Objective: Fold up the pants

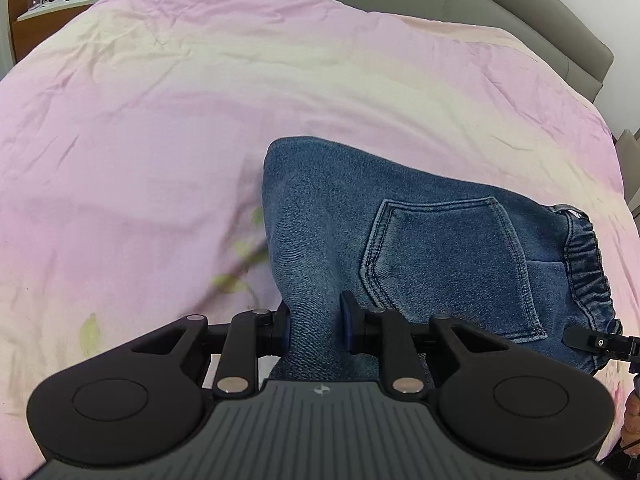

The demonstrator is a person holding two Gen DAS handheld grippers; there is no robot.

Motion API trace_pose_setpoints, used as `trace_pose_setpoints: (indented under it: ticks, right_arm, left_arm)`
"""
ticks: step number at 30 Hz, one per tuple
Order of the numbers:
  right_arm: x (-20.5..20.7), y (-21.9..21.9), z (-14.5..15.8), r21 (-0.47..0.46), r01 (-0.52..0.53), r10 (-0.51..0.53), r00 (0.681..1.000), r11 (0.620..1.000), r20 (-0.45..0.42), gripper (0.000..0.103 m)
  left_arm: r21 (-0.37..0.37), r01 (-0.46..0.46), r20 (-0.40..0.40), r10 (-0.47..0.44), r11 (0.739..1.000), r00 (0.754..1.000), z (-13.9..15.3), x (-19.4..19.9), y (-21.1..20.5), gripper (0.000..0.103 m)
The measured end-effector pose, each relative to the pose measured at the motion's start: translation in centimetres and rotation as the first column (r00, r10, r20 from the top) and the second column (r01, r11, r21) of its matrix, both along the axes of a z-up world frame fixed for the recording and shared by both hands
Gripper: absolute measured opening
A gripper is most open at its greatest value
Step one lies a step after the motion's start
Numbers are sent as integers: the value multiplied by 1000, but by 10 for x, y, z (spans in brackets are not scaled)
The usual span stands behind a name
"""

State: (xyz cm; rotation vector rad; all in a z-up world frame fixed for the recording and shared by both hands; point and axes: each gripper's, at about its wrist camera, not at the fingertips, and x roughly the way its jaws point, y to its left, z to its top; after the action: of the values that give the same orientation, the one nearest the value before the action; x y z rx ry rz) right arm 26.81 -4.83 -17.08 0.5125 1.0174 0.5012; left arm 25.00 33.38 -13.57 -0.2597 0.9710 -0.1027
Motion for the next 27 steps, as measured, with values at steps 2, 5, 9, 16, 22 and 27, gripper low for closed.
trace_pose_setpoints:
  ticks: [2, 5, 9, 16, 22, 27]
  right_arm:
    - [-1, 1, -16, -15, 8, -8, 1000, 1000, -29, 50]
    - [-1, -1, -32, -21, 16, -17, 999, 1000, -30, 52]
    - [3, 9, -21, -63, 3, -2, 1000, 998, 12, 62]
    - [-10, 2, 35, -261, -69, 132, 964, 963, 232, 68]
    - [-1, 26, 71, -358, -135, 279, 879, 924, 386, 30]
    - [28, 51, 56, -436, -171, 353, 856, 883, 379, 12]
  left_arm:
    - [-14, 13, 11, -13, 1000, 1000, -8, -5, 4, 27]
    - [4, 22, 36, -22, 1000, 999, -15, -7, 4, 32]
    - [0, -6, 31, 6, 1000, 1000, -2, -9, 3, 38]
    - [163, 42, 67, -54, 986, 996, 38, -50, -10, 38]
    - [225, 108, 30, -118, 968, 993, 50, -74, -24, 20]
    - [272, 115, -42, -107, 956, 993, 27, -68, -29, 13]
